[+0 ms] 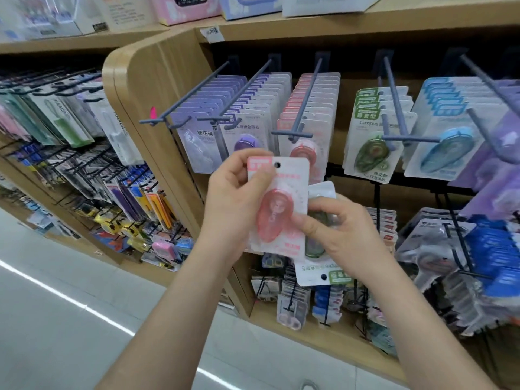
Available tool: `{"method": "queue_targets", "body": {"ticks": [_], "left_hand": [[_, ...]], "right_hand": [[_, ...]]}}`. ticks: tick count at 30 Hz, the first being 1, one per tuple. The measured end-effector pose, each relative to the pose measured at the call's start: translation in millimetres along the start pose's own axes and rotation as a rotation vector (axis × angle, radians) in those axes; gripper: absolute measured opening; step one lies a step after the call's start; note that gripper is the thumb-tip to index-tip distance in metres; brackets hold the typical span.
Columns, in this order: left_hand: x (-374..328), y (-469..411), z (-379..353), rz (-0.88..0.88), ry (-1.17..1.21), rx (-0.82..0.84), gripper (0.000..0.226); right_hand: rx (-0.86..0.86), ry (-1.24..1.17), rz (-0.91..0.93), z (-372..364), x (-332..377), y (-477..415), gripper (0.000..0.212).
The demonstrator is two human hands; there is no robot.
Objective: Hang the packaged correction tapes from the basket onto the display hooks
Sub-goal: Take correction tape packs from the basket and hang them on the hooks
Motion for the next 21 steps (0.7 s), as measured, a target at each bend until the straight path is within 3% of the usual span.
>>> {"method": "queue_targets", "body": {"ticks": [7,15,21], "left_hand": [[-6,-19,-20,-0.018,-0.003,-0.005,0.009],[3,-34,-35,-0.051,-0.061,-0.062,0.011],[4,-35,-39,0.031,-0.1,-0.029,0.015]], "right_hand": [[-0.079,-0.018,-0.004,-2,-5,-1,0.032],[-0.114,-0.079,-0.09,-1,-8,-5,0.014],[-0.164,-0.033,-0.086,1,-11,-6,0.021]]}}
Point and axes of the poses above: each hand's wrist, its own y-axis away from the middle knuckle, its own z-axis out of the back of the hand, x = y × z, the point moved 1 cm from there along -y, towards the middle knuckle, and after that the axes turned 10 degrees about -x, right-handed, at the moved point
